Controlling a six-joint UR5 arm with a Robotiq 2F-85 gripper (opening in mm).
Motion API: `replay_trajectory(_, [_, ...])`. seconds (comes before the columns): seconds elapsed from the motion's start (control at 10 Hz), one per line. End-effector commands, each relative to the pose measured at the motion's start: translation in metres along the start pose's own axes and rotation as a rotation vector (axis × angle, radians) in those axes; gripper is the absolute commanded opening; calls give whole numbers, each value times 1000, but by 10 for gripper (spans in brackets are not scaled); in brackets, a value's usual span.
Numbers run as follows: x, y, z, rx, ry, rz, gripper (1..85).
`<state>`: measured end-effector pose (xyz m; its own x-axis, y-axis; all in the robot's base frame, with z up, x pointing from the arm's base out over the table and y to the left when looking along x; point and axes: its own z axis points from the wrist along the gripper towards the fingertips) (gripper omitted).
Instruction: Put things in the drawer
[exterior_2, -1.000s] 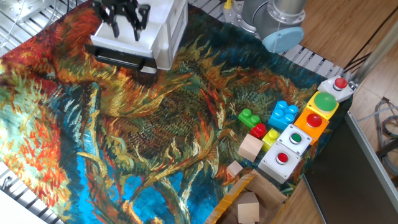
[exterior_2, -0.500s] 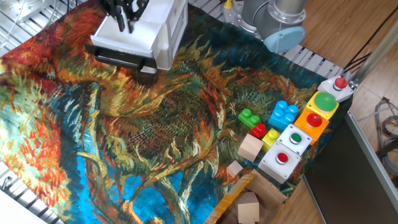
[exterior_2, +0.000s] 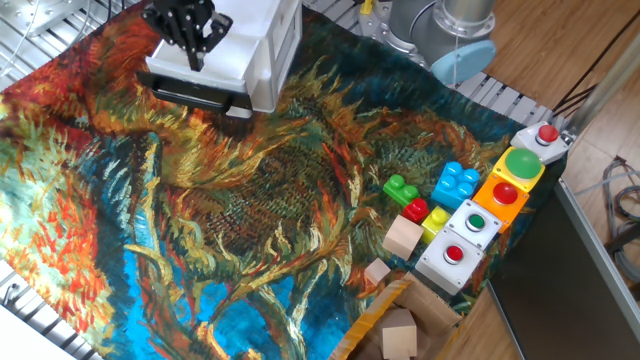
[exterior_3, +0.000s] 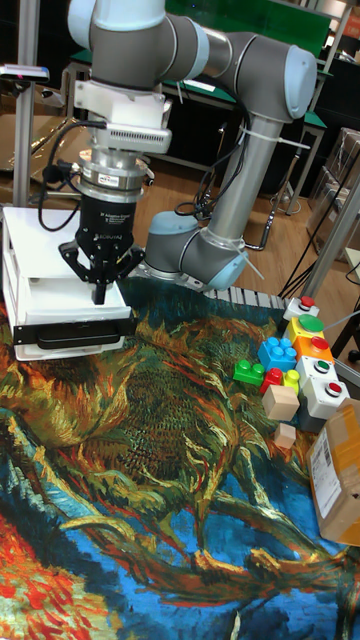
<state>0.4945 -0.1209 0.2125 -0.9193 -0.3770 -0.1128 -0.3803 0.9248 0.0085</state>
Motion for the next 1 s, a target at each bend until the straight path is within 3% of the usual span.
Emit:
replay_trajectory(0.0, [-18,-1,6,2,-42,16,13])
replay_trajectory(0.2, [-22,-5,20,6,-40,31,13])
replay_trajectory(0.6, [-18,-2,19,-12,-39,38,13])
replay_trajectory(0.9, [-22,0,28,-19,-47,40,13])
